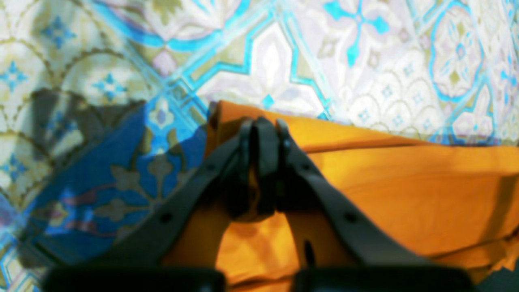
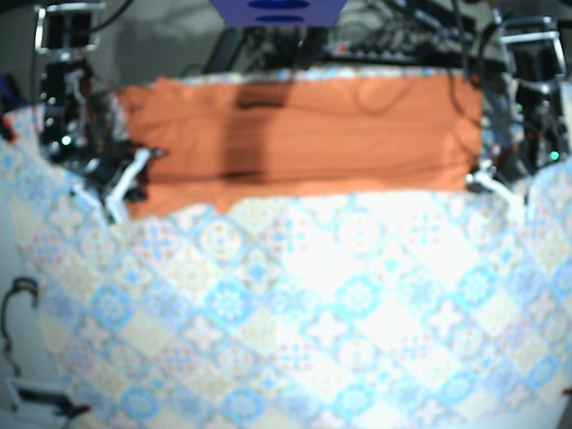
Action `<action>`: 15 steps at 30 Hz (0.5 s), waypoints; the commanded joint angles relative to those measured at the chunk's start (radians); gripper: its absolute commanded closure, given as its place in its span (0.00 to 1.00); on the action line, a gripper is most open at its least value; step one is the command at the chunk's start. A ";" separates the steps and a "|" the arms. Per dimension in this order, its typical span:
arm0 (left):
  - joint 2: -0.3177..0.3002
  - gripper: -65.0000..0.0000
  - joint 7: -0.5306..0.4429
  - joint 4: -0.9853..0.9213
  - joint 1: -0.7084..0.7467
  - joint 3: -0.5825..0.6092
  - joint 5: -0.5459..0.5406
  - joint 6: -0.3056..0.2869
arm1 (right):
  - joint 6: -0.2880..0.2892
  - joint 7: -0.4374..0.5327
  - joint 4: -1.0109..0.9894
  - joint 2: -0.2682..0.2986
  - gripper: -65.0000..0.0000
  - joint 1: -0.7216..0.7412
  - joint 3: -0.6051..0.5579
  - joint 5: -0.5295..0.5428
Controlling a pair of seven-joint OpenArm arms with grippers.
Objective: Fold the T-shirt properly
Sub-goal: 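Fold the hem half up over toward the shoulder edge with both grippers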
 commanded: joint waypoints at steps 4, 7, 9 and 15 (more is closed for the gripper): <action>-0.026 1.00 -0.014 0.016 0.011 -0.007 -0.009 -0.007 | 0.000 0.015 0.035 0.016 1.00 -0.019 0.041 0.010; -0.043 1.00 -0.014 0.016 0.017 -0.007 -0.009 -0.042 | 0.000 0.015 0.057 0.016 1.00 -0.028 0.062 0.013; -0.046 1.00 -0.014 0.016 0.026 -0.007 -0.009 -0.051 | 0.000 0.014 0.064 0.016 1.00 -0.048 0.071 0.013; -0.058 1.00 -0.014 0.016 0.043 -0.007 -0.009 -0.053 | 0.000 0.014 0.087 0.016 1.00 -0.085 0.085 0.013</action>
